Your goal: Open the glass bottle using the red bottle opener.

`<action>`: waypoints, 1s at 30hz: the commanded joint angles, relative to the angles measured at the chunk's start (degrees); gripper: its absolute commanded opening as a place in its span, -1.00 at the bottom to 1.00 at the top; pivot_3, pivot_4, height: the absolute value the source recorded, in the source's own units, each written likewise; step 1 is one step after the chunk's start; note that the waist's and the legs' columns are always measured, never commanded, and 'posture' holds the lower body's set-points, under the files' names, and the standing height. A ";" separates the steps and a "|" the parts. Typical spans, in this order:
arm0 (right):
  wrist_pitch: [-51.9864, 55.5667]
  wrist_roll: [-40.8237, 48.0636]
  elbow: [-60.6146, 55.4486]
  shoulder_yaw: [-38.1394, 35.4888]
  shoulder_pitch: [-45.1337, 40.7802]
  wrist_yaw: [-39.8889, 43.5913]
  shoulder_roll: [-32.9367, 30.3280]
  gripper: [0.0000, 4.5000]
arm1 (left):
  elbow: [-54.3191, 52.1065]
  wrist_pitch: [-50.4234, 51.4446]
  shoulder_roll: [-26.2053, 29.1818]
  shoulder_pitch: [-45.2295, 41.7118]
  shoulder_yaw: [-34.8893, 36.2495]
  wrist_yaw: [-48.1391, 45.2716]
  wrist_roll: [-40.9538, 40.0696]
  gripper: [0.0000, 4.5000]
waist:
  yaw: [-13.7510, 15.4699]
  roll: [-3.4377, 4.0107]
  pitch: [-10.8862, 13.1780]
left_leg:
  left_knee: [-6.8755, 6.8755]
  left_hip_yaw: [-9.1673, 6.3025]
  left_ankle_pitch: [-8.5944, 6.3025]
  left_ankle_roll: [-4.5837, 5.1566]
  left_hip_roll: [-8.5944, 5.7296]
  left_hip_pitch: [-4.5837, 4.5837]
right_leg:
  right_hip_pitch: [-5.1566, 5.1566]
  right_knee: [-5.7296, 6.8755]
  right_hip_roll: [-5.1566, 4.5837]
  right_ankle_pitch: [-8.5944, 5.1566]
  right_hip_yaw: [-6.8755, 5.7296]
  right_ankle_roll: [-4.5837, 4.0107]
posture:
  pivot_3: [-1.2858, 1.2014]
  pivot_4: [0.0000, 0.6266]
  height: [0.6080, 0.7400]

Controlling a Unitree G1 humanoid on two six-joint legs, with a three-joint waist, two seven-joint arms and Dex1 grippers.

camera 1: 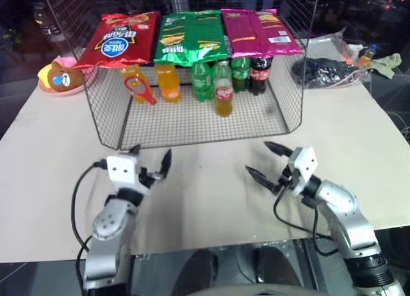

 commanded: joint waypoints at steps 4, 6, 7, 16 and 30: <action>5.90 3.37 -7.95 1.19 -7.16 -2.12 1.30 1.00 | 10.39 -3.19 2.14 -12.94 4.02 4.10 1.20 0.98 | 0.09 -0.03 -0.01 | 0.09 -0.09 0.01 -0.01 -0.05 -0.04 | 0.00 0.04 0.00 0.00 -0.10 0.00 | 0.03 -0.52 1.00; 7.17 3.50 -8.88 1.66 -8.70 -2.68 1.62 1.00 | 12.78 -3.87 2.41 -16.25 4.05 4.62 1.55 0.98 | 0.06 -0.03 -0.01 | 0.23 -0.20 0.00 -0.01 -0.06 -0.15 | -0.03 0.06 -0.01 0.00 -0.20 0.00 | 0.03 -0.52 1.00; 7.69 3.61 -9.24 1.85 -9.31 -2.94 1.80 1.00 | 13.74 -4.18 2.52 -17.48 3.95 4.79 1.81 0.98 | 0.04 -0.03 -0.02 | 0.33 -0.26 0.00 -0.01 -0.07 -0.24 | -0.06 0.06 -0.02 0.00 -0.26 0.00 | 0.03 -0.52 1.00; 9.40 3.10 -10.04 3.98 -11.69 -4.20 2.90 1.00 | 28.27 -9.61 3.43 -30.06 2.34 4.15 3.30 0.98 | 0.00 -0.05 -0.02 | 0.92 -0.46 0.04 -0.06 -0.23 -1.17 | -0.87 0.68 -0.09 0.01 -0.44 0.00 | 0.03 -0.52 1.00; 8.55 1.91 -9.91 4.46 -11.11 -5.21 3.22 1.00 | 44.07 -17.82 5.26 -41.92 2.58 3.22 3.57 0.88 | -0.26 -0.06 -0.02 | 1.09 -0.47 0.07 -0.11 -0.25 -1.17 | -0.90 0.93 -0.08 0.01 -0.42 0.00 | 0.03 -0.52 1.00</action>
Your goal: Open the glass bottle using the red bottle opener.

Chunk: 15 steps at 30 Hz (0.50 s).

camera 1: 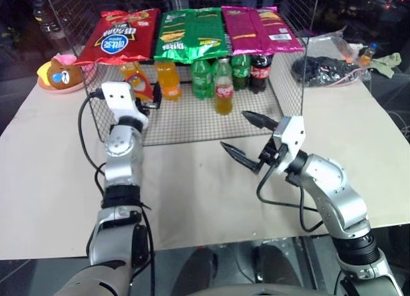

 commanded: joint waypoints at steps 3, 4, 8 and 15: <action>-1.28 -0.05 -2.78 0.09 -0.13 -0.49 0.40 1.00 | 0.40 -3.40 0.06 -0.91 0.55 -0.53 -0.76 0.43 | 0.00 0.00 0.00 | 0.01 -0.02 0.00 0.00 0.00 -0.01 | 0.00 0.00 0.00 0.00 -0.01 0.00 | 0.03 -0.52 1.00; -1.28 -0.03 -2.80 0.08 -0.06 -0.49 0.39 1.00 | 0.27 -3.41 -0.03 -0.74 0.55 -0.62 -0.91 0.19 | 0.01 0.00 0.00 | 0.01 -0.02 0.00 0.00 0.00 -0.02 | 0.00 0.00 0.00 0.00 -0.01 0.00 | 0.03 -0.52 1.00; -1.00 0.12 -2.96 0.12 -0.20 -0.46 0.39 1.00 | -0.77 -2.86 -0.37 0.66 0.34 -1.56 -1.65 -0.67 | 0.00 0.00 0.00 | 0.02 -0.02 0.00 0.00 0.00 -0.02 | 0.00 0.01 0.00 0.00 -0.01 0.00 | 0.03 -0.52 1.00; -0.89 0.23 -2.60 0.30 -0.77 -0.29 0.62 1.00 | -4.74 -0.13 -1.12 3.80 0.73 -1.91 -3.56 -0.99 | 0.02 0.00 0.00 | 0.05 -0.02 0.00 0.00 0.00 -0.01 | 0.00 0.03 -0.01 0.00 0.00 0.00 | 0.03 -0.52 1.00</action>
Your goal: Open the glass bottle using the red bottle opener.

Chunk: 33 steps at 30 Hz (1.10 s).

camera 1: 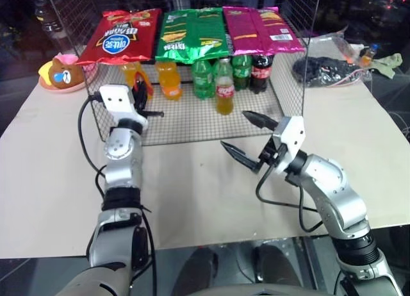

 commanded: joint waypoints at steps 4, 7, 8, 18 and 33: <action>-0.98 0.41 -2.47 0.32 -0.72 0.17 0.42 1.00 | -10.32 3.53 -2.25 3.11 0.74 -7.09 -9.86 -0.99 | -0.02 0.00 0.00 | 0.03 0.00 0.00 0.00 0.01 0.00 | 0.00 0.02 0.00 0.00 0.01 0.00 | 0.03 -0.52 1.00; -1.14 0.31 -2.16 0.10 -0.73 0.21 0.30 1.00 | -14.44 7.19 -3.98 3.99 2.05 -8.41 -15.77 -0.99 | 0.33 0.00 0.00 | 0.07 -0.09 0.00 0.00 0.01 -0.05 | 0.00 0.01 -0.02 0.00 -0.06 0.00 | 0.03 -0.52 1.00; -1.17 0.27 -2.09 0.07 -0.74 0.20 0.29 1.00 | -15.64 8.47 -4.52 4.25 2.46 -8.78 -17.55 -0.99 | 0.32 0.00 0.00 | 0.20 -0.19 0.00 0.00 0.01 -0.15 | 0.00 0.01 -0.02 0.00 -0.15 0.00 | 0.03 -0.52 1.00; -1.65 0.20 -1.08 0.23 -0.97 0.34 0.75 1.00 | -20.74 17.67 -5.62 6.35 1.63 -12.08 -24.49 -0.99 | -0.05 0.00 0.00 | 0.51 -0.34 0.00 0.00 -0.01 -0.43 | -0.13 0.12 0.03 0.02 -0.29 0.01 | 0.03 -0.52 1.00; 22.89 10.71 -2.42 -1.84 2.94 -2.60 -1.36 1.00 | -30.80 43.72 -1.66 12.09 -9.20 -30.50 -37.53 -0.99 | -0.20 0.02 0.01 | 0.50 -0.32 0.00 0.00 0.00 -0.42 | -0.13 0.14 0.03 0.01 -0.25 0.00 | 0.03 -0.52 1.00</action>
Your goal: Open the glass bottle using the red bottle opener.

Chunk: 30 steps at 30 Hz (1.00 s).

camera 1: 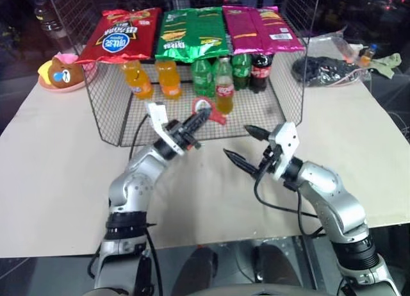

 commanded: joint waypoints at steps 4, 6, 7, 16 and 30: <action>19.53 13.62 -6.03 -2.76 -0.27 0.03 -2.46 1.00 | -1.75 7.92 2.80 -0.09 -3.09 -7.92 -3.25 -0.99 | 0.17 0.01 0.01 | 0.00 -0.02 0.00 0.00 0.00 -0.01 | 0.00 -0.01 0.00 0.00 -0.01 -0.01 | 0.03 -0.52 1.00; 21.80 15.73 -6.45 -3.38 -0.60 0.30 -3.04 1.00 | -1.23 9.39 4.10 0.14 -4.37 -10.26 -2.67 -0.99 | 0.19 0.01 0.01 | 0.00 -0.01 0.00 0.00 -0.01 -0.01 | 0.00 -0.01 0.00 0.00 -0.01 -0.01 | 0.03 -0.52 1.00; 23.06 17.14 -6.63 -3.99 -0.78 0.32 -3.25 1.00 | -0.97 10.10 4.81 0.31 -5.02 -11.52 -2.39 -0.99 | 0.19 0.01 0.01 | 0.00 -0.01 0.00 0.00 -0.01 -0.01 | 0.01 -0.02 -0.01 0.00 -0.01 -0.01 | 0.03 -0.52 1.00; 30.79 26.06 -7.47 -7.26 -2.44 -0.06 -5.45 1.00 | -1.87 14.37 7.78 1.66 -8.71 -16.79 -1.51 -0.99 | 0.22 0.02 0.01 | -0.01 -0.01 0.00 0.01 -0.01 -0.02 | 0.01 -0.03 -0.01 0.00 -0.01 -0.01 | 0.03 -0.52 1.00; 36.03 29.29 -9.32 -5.87 -1.37 0.21 -10.48 -0.99 | -2.05 14.54 5.74 1.63 -8.25 -16.92 -0.95 -1.00 | 0.32 0.02 0.01 | -0.03 0.00 0.00 0.01 0.01 -0.02 | 0.00 -0.04 -0.02 0.00 0.00 -0.01 | 0.03 -0.52 1.00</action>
